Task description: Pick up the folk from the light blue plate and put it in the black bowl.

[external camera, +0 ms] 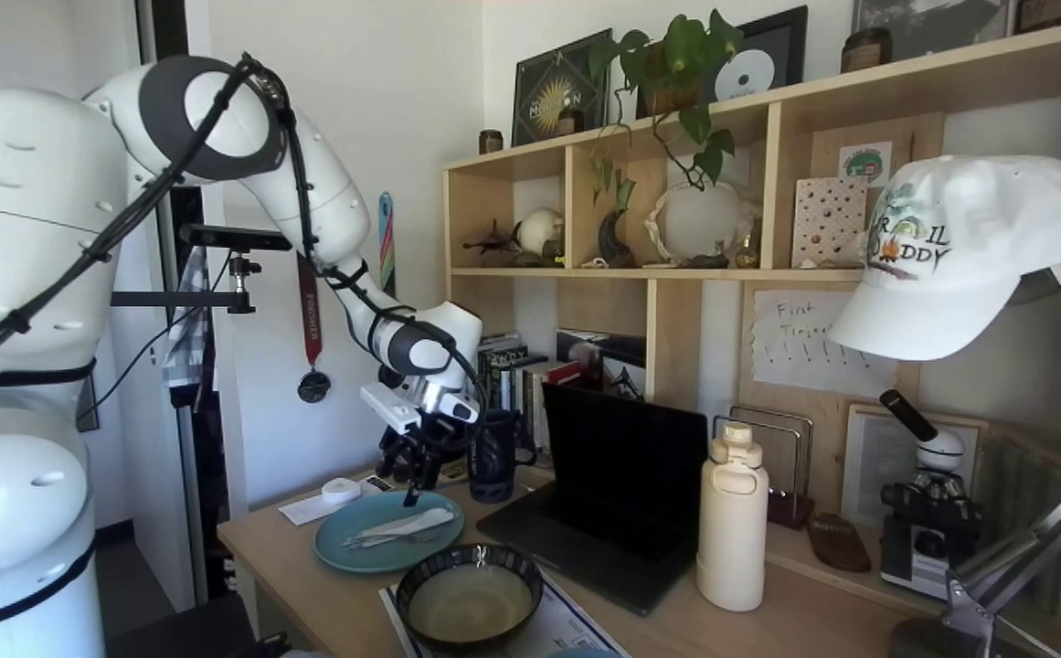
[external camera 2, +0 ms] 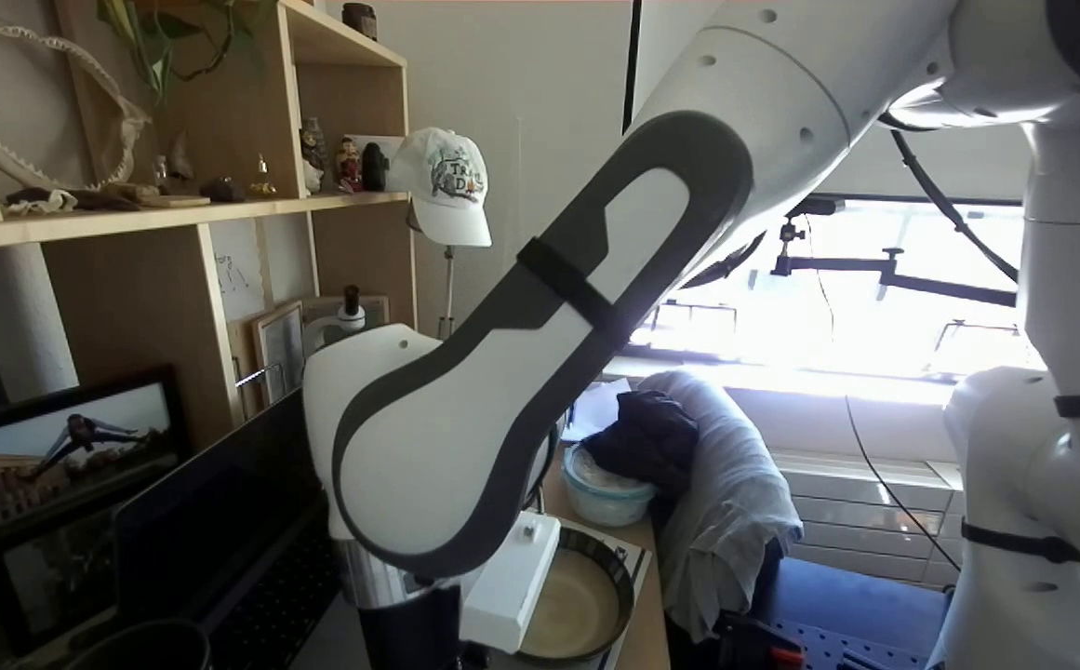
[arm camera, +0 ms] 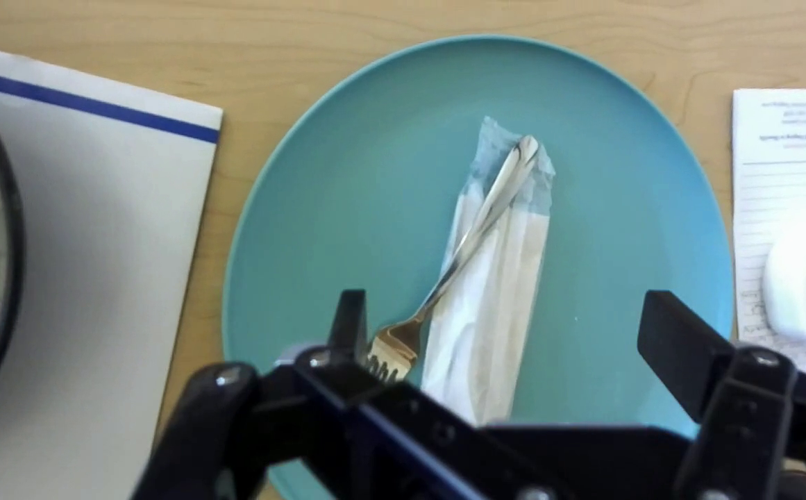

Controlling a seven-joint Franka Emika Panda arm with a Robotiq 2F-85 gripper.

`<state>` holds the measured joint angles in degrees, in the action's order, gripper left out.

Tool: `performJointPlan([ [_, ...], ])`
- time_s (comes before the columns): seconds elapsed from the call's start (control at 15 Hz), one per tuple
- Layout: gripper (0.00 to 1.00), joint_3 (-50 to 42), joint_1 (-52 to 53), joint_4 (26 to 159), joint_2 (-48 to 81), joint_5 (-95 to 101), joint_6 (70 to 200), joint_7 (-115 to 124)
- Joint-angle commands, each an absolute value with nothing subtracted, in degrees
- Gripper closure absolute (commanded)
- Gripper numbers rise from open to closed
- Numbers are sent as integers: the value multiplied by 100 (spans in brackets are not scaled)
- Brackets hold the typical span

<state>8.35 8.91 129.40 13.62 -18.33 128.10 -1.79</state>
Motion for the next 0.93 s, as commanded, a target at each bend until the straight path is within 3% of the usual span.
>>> performJointPlan([
  [0.0,0,916,863,12773,1880,-1997,12985,11],
  [0.6,0,1006,922,12455,2589,-1875,13410,102],
  [0.67,7,1026,920,12427,2608,-1881,13367,94],
  [0.87,0,1041,956,12450,2535,-1844,13250,261],
])
